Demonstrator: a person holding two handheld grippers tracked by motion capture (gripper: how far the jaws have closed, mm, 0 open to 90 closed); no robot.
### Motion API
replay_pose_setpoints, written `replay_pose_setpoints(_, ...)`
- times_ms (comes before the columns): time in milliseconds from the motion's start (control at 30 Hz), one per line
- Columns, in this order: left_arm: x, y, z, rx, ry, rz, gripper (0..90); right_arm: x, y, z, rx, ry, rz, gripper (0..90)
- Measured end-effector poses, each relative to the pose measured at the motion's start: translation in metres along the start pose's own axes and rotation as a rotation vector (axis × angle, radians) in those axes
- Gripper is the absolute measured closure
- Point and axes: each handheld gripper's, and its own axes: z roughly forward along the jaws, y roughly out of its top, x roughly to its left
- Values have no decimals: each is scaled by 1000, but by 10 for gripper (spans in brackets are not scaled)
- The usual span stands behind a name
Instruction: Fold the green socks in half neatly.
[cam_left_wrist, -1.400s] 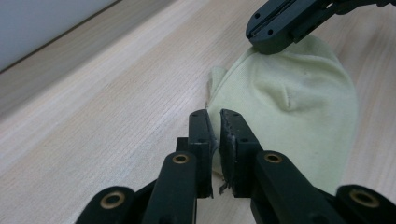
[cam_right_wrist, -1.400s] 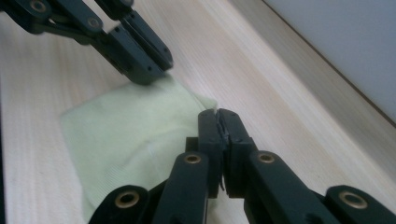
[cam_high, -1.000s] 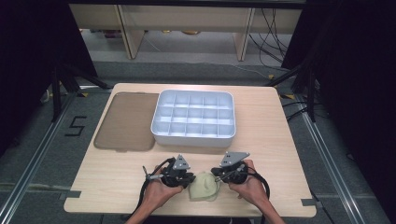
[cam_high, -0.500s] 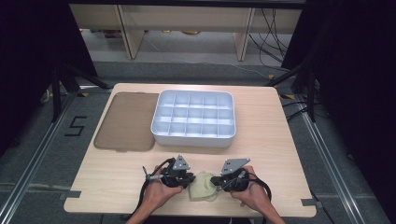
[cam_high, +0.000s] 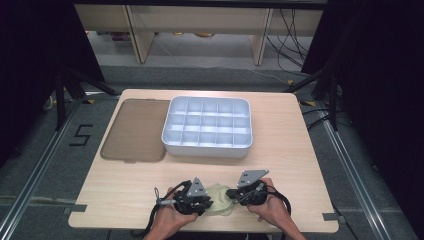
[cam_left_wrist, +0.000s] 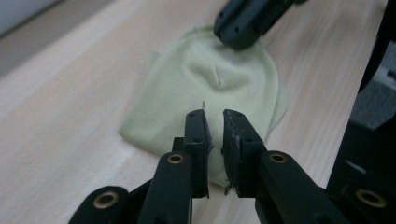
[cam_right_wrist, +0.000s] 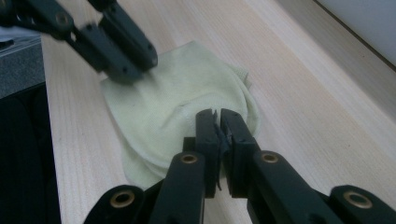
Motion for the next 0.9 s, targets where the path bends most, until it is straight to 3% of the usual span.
replay_pose_setpoints(100, -1, -2, 3, 9, 4, -1, 790, 1, 0, 0, -2, 8, -8, 859)
replay_pose_setpoints(200, -4, -1, -6, -21, 1, -21, 755, 1, 0, -1, -9, -2, 15, 856)
replay_pose_setpoints(233, -5, -3, -10, -38, 1, -50, 670, 0, 1, -4, -22, -1, 9, 855)
replay_pose_setpoints(333, -4, -8, -14, -35, 15, -67, 559, 0, 2, -5, -35, 0, 12, 853)
replay_pose_setpoints(367, -2, -15, -15, -30, 19, -116, 521, 0, 2, -6, -40, -2, 15, 850)
replay_pose_setpoints(400, -2, -15, -15, -30, 19, -116, 502, 0, 2, -6, -40, -2, 15, 850)
replay_pose_setpoints(500, 3, -21, -17, -35, 18, -188, 433, 2, 3, -6, -34, 5, 11, 838)
replay_pose_setpoints(533, 3, -21, -17, -35, 18, -188, 424, 2, 3, -6, -34, 5, 11, 838)
replay_pose_setpoints(567, 5, -21, -18, -40, 4, -231, 417, 2, 3, -5, -45, 4, -5, 835)
replay_pose_setpoints(800, 7, -18, -17, -28, -26, -255, 396, 1, 2, -8, -48, -7, 17, 824)
replay_pose_setpoints(867, 6, -17, -14, -36, -24, -295, 396, 0, 2, -9, -46, -1, 10, 824)
replay_pose_setpoints(900, 6, -17, -14, -36, -24, -295, 396, 1, 2, -9, -53, -4, 13, 824)
